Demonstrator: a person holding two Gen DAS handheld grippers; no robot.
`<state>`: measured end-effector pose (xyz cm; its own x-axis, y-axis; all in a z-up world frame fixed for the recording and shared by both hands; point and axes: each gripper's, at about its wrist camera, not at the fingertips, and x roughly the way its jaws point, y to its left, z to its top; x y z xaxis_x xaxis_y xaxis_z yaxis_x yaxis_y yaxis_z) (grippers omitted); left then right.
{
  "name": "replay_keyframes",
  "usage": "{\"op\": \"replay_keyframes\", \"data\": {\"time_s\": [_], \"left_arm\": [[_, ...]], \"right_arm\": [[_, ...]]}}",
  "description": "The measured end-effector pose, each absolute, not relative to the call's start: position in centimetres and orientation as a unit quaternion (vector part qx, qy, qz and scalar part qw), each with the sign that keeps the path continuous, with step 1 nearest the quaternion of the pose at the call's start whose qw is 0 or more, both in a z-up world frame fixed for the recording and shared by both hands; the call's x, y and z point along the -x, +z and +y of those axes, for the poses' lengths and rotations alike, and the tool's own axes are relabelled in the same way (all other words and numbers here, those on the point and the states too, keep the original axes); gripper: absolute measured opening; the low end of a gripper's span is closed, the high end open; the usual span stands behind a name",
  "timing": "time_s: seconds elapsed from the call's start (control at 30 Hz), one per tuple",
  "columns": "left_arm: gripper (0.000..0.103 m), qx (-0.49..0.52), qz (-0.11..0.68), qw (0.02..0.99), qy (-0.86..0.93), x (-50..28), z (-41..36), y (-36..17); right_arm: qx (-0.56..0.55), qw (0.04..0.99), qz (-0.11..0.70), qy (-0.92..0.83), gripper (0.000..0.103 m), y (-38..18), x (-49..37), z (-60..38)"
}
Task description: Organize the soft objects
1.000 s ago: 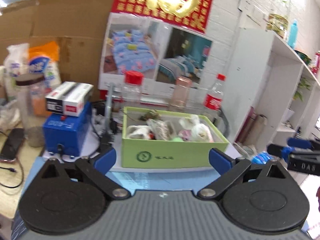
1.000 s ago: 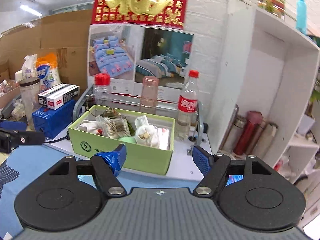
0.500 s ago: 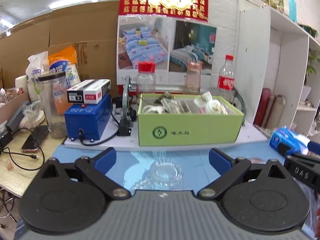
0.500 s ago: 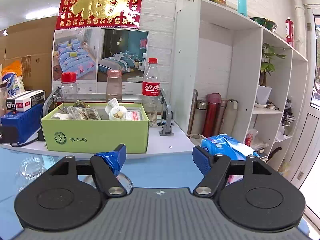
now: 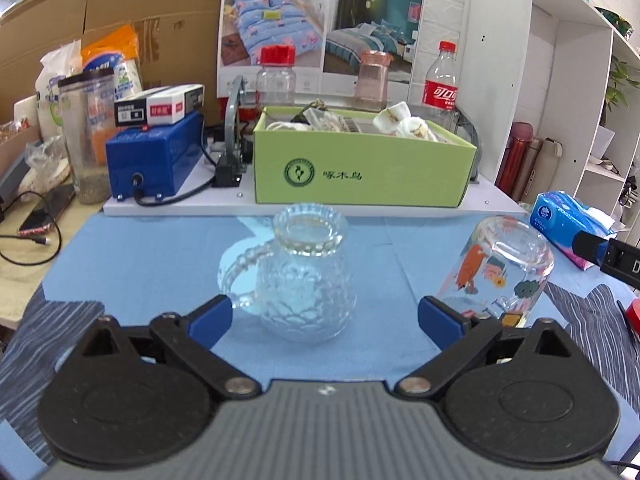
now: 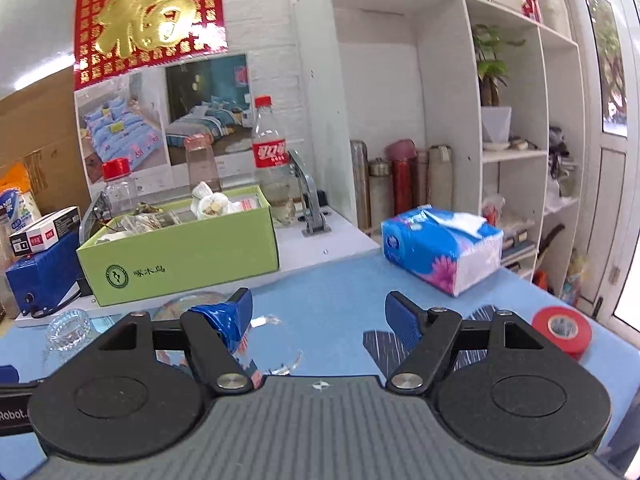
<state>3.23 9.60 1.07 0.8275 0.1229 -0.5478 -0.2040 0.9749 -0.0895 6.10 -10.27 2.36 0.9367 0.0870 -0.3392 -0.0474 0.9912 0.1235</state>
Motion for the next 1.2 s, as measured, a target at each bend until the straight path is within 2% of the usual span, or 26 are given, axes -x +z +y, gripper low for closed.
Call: {"op": "replay_keyframes", "data": {"time_s": [0.47, 1.2], "left_arm": [[0.098, 0.058, 0.289, 0.950, 0.102, -2.3, 9.1, 0.8], [0.098, 0.045, 0.265, 0.956, 0.119, -1.0, 8.6, 1.6]], "right_arm": [[-0.126, 0.965, 0.232, 0.016, 0.060, 1.5, -6.1, -11.4], [-0.049, 0.958, 0.284, -0.002, 0.060, 0.0, -6.6, -10.3]]}}
